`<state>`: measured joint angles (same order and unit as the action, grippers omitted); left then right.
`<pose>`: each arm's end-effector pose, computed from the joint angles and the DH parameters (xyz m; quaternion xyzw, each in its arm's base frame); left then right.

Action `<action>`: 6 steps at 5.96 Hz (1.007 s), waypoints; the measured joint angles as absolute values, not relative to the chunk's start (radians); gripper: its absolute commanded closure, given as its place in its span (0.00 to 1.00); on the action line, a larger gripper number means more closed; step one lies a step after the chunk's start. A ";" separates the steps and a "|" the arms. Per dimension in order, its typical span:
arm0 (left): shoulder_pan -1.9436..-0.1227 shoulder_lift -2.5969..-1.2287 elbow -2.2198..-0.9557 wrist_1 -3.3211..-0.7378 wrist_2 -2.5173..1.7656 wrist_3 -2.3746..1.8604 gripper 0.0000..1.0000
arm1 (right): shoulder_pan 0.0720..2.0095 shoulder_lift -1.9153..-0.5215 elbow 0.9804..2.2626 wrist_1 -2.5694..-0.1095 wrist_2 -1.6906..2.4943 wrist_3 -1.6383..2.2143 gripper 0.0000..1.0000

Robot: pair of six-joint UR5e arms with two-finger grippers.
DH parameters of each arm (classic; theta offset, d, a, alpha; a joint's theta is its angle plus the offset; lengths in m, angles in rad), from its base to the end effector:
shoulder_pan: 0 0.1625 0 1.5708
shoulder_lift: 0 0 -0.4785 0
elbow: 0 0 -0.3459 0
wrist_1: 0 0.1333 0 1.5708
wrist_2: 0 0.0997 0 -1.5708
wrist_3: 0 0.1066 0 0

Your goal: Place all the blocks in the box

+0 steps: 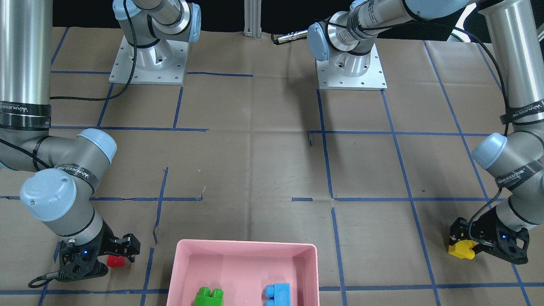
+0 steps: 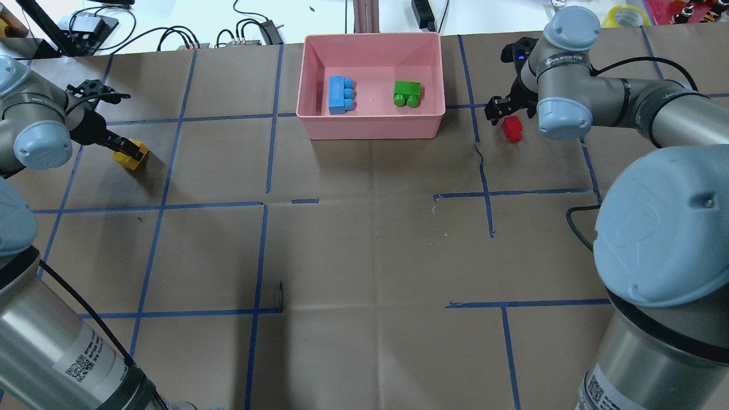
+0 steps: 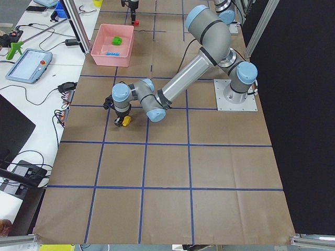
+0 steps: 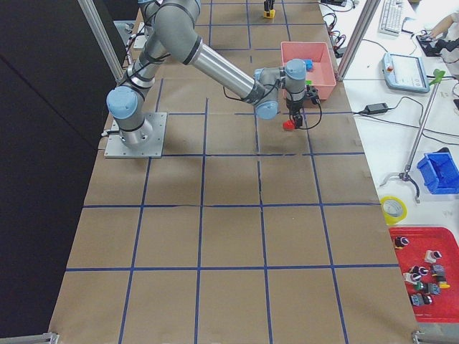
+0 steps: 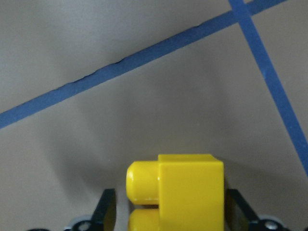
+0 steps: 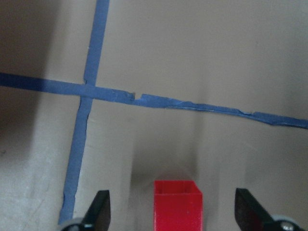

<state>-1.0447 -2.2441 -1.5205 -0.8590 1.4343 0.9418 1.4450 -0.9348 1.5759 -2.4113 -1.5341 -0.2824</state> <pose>0.2177 -0.6692 0.2384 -0.2086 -0.9746 0.0785 0.0209 0.0508 -0.6921 0.2559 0.0796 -0.9917 0.1012 0.0023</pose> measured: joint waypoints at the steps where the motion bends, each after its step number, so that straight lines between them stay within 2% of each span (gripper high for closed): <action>1: -1.045 -2.244 -1.509 -0.859 1.435 0.941 0.81 | 1.445 -0.930 1.585 -2.417 -1.534 -0.283 0.13; 3: -1.047 -2.216 -1.422 -0.947 1.440 0.923 0.82 | 1.445 -0.927 1.594 -2.418 -1.535 -0.282 0.67; 4: -1.049 -2.177 -1.341 -1.094 1.445 0.867 0.82 | 1.445 -0.927 1.593 -2.416 -1.541 -0.284 0.91; 6: -1.069 -2.125 -1.126 -1.451 1.445 0.658 0.82 | 1.445 -0.931 1.590 -2.403 -1.552 -0.289 0.94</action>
